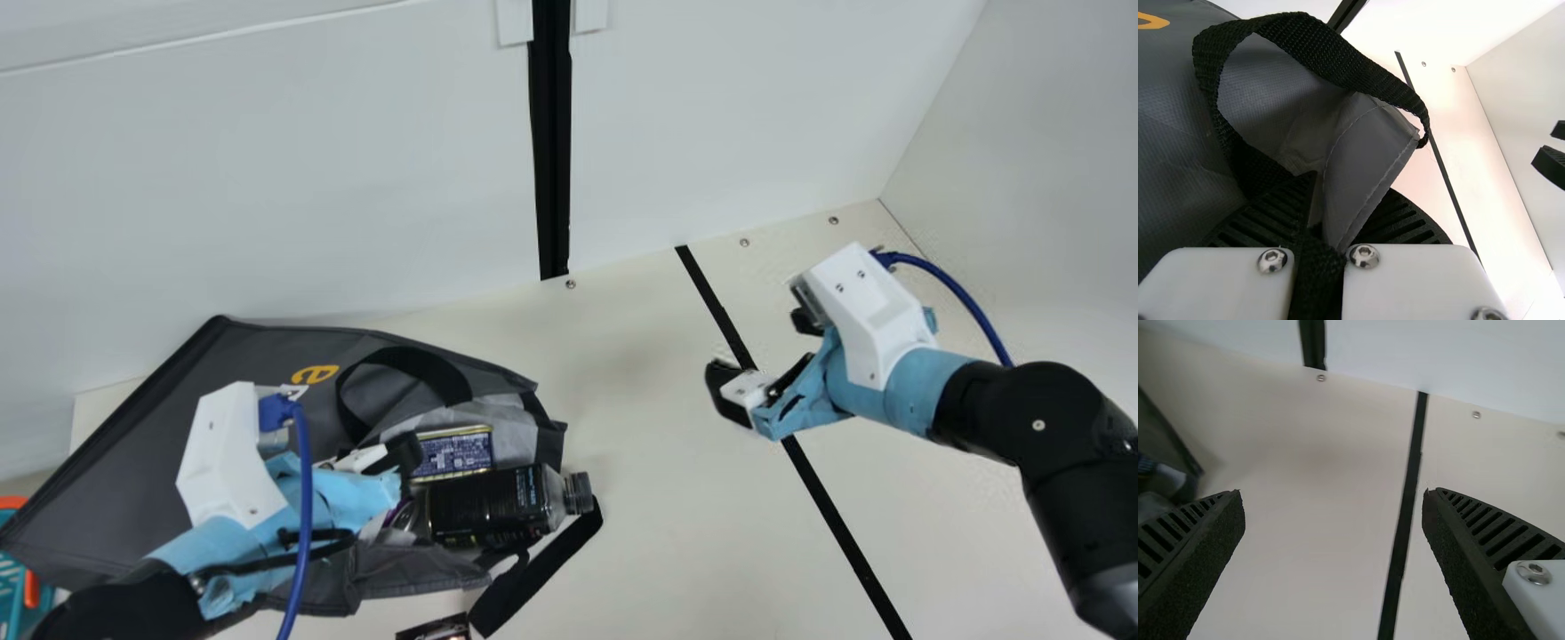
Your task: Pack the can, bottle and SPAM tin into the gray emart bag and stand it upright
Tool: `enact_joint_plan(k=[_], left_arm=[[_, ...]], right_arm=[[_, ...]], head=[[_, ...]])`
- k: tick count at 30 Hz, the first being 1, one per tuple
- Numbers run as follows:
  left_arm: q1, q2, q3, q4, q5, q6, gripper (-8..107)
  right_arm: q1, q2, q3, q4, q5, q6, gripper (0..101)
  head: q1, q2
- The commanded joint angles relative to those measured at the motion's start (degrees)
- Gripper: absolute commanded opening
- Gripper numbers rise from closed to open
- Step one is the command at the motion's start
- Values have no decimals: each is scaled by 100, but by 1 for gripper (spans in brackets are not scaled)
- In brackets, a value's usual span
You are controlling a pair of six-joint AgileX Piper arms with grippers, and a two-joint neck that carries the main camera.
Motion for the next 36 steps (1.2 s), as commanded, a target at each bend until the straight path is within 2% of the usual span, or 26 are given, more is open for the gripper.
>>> enact_joint_plan(k=[1,9,16,26,36], left_arm=[[0,0,0,0,0,0,-8],[0,0,0,0,0,0,-8],[0,0,0,0,0,0,-8],[0,0,0,0,0,0,-8],[0,0,0,0,0,0,-8]], right_arm=[[-50,-58,21,-356,-73,290,95],[-212,-341,65,-1376,-193,1204,95],[-225,-578,21,-2233,-99,2007,95],[-64,-851,-158,-3169,333,3240,95],[226,-1109,-344,-3804,850,4221,95]], head=[[-130,-5],[-130,-5],[-130,-5],[-130,-5],[-130,-5]])
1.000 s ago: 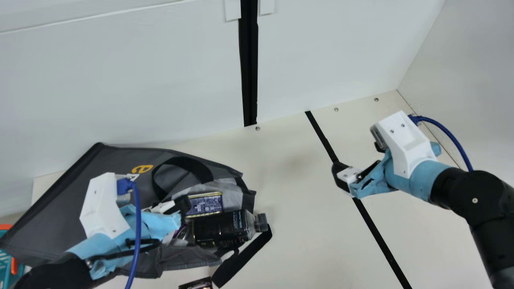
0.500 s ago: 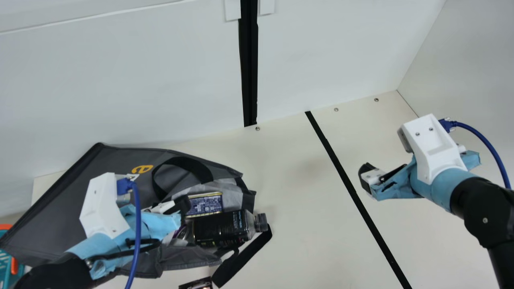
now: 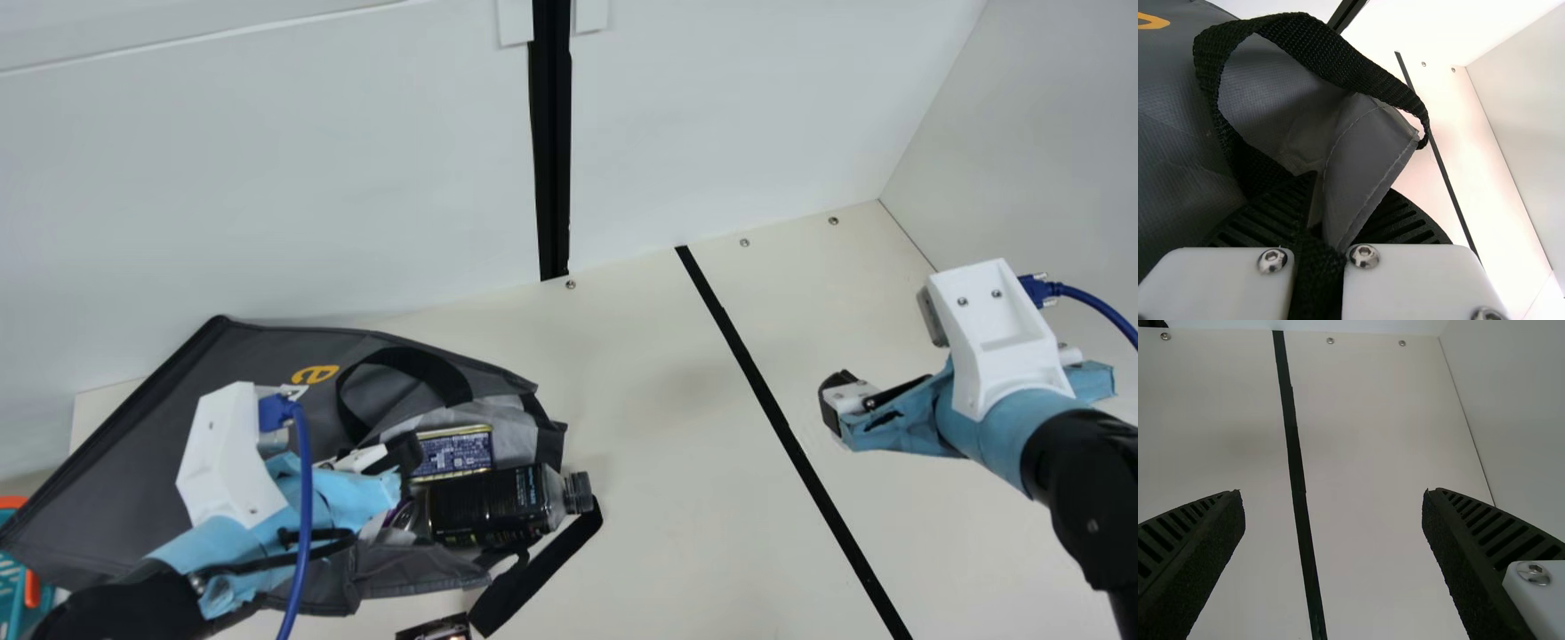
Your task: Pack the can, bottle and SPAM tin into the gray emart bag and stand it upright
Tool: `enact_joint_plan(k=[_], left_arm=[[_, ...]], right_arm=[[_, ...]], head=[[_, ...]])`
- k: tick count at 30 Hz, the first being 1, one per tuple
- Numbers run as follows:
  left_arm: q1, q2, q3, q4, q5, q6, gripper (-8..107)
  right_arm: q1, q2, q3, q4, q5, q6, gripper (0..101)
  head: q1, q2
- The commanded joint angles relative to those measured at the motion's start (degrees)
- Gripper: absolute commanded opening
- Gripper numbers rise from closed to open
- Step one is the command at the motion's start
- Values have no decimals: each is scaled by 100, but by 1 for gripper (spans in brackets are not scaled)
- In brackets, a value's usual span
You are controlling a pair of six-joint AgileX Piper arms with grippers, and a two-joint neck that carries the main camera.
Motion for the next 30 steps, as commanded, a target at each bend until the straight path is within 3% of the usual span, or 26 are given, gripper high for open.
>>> enact_joint_plan(k=[1,30], left_arm=[[0,0,0,0,0,0,-8],[0,0,0,0,0,0,-8]], right_arm=[[45,-35,-25,-113,86,206,95],[110,-749,-195,-805,1016,1323,95]], head=[[-130,-14],[-130,-14]])
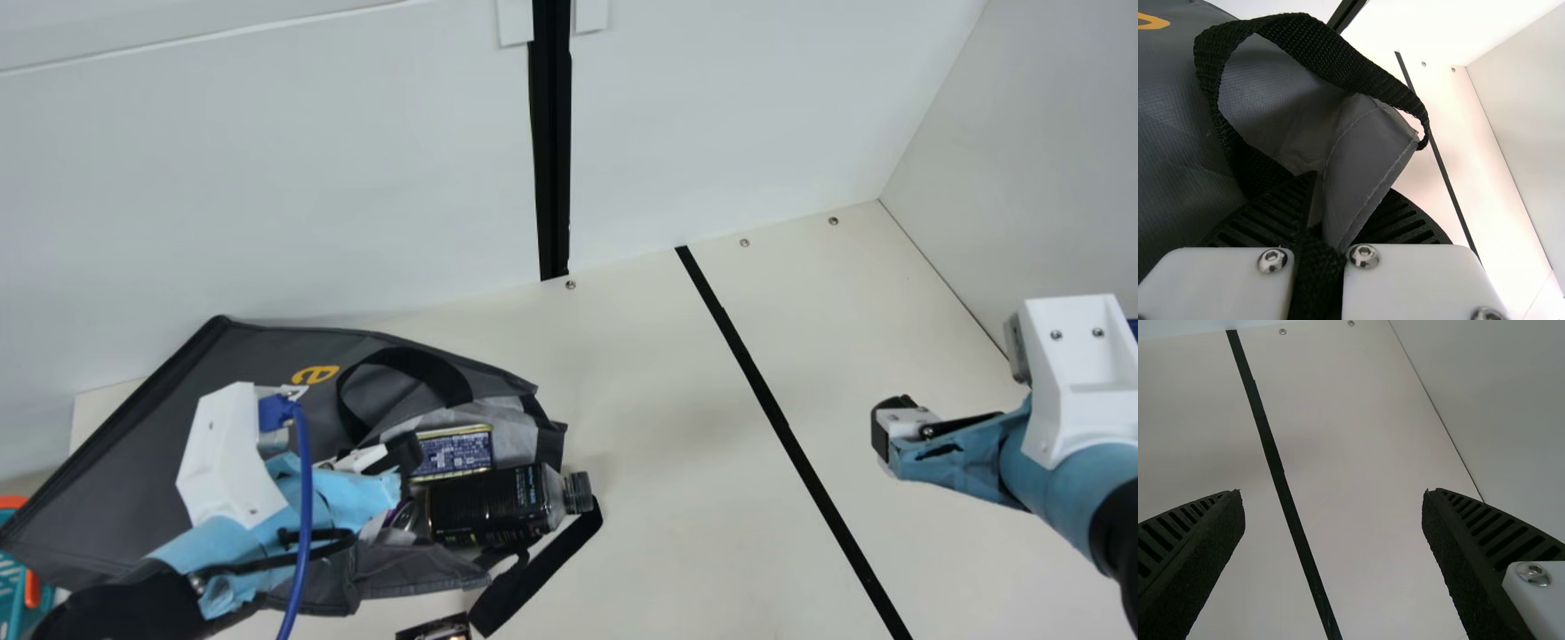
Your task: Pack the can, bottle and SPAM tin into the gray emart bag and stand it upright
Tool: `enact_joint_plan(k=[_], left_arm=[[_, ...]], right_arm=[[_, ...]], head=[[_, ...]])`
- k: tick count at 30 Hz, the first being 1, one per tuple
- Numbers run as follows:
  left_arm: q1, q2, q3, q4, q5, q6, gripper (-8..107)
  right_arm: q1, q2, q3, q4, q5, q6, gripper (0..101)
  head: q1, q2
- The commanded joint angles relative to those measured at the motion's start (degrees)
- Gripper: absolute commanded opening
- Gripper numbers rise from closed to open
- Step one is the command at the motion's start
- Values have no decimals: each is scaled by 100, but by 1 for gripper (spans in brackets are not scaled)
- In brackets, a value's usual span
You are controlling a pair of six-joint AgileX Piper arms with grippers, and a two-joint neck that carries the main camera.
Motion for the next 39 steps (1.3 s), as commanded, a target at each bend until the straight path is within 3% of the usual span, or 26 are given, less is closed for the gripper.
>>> enact_joint_plan(k=[1,39], left_arm=[[0,0,0,0,0,0,-8],[0,0,0,0,0,0,-8]], right_arm=[[27,-31,5,-59,51,55,95],[840,-715,11,-723,995,1012,95]], head=[[-130,-5],[-130,-5]])
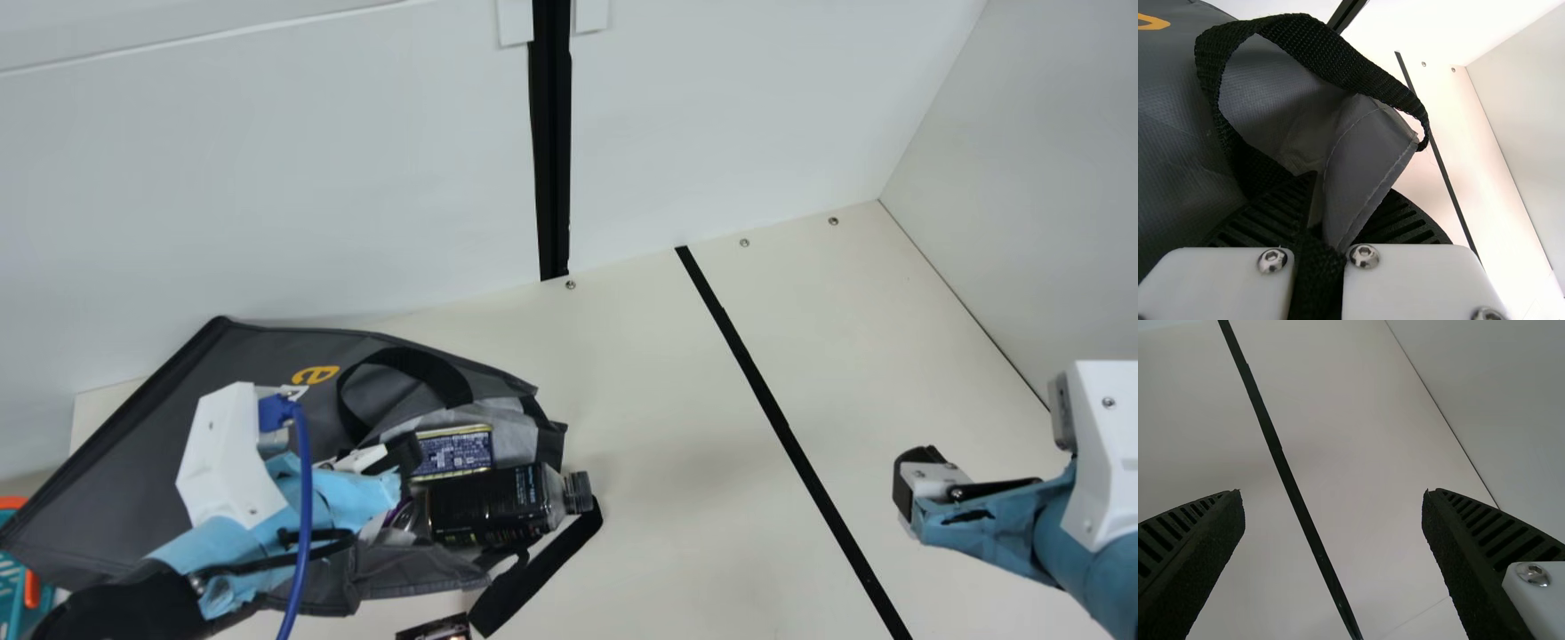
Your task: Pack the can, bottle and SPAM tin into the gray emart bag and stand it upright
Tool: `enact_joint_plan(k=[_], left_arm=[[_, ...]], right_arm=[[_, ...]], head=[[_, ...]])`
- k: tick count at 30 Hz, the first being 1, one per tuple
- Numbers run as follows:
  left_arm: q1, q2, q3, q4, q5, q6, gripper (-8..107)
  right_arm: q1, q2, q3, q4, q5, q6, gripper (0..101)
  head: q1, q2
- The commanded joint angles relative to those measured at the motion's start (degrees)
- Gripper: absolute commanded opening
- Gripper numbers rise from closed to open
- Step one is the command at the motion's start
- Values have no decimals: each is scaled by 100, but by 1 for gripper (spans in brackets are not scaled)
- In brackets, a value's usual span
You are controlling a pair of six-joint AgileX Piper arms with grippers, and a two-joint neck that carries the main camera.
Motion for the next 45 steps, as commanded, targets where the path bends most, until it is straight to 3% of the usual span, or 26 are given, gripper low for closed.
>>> enact_joint_plan(k=[1,31,45], left_arm=[[0,0,0,0,0,0,-8],[0,0,0,0,0,0,-8],[0,0,0,0,0,0,-8]], right_arm=[[11,-19,35,-13,-6,14,95],[-104,-57,74,168,-6,-174,95],[-418,548,-85,546,-482,-624,95]], head=[[-130,-5],[-130,-5],[-130,-5]])
